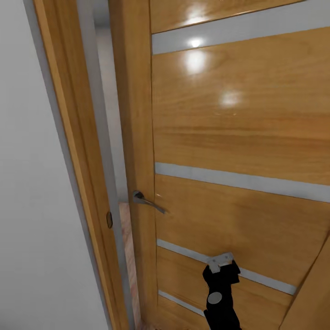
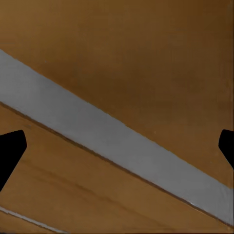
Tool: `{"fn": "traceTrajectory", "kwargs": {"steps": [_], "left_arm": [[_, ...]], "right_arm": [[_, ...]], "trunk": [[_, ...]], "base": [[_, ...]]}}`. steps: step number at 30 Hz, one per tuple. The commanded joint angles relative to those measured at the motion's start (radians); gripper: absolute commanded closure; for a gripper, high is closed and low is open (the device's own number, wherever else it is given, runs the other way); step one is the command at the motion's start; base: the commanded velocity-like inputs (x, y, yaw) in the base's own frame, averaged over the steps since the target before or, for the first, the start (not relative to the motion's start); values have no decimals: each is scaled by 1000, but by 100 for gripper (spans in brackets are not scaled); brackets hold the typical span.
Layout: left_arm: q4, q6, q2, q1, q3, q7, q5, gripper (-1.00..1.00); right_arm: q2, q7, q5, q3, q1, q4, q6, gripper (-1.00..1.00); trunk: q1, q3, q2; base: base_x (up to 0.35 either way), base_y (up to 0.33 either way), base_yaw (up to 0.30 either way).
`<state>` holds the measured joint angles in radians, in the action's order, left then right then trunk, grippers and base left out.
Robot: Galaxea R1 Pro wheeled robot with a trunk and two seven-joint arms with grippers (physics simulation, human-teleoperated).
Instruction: Move the two storage containers from the living room to the garage. In the garage, place one container on the floor and stack the other container on top of it (either order is fine).
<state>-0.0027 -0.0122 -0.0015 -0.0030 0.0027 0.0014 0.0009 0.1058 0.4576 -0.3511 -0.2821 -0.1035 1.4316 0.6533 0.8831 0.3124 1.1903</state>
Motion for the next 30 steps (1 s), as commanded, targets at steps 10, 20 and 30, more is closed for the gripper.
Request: {"fn": "traceTrajectory", "kwargs": {"steps": [10,20,30], "left_arm": [[0,-1,0,0,0,0,-2,-100],[0,-1,0,0,0,0,0,-100],[0,-1,0,-1,-1,0,-2,-100]], "right_arm": [[-1,69,-38,4,-4,1,23,-100],[-1,72,-39,4,-4,1,23,-100],[-1,72,-39,4,-4,2,23,-100]], "trunk": [[0,1,1],[0,1,1],[0,1,1]], "base": [[0,0,0],[99,0,0],[134,0,0]]}}
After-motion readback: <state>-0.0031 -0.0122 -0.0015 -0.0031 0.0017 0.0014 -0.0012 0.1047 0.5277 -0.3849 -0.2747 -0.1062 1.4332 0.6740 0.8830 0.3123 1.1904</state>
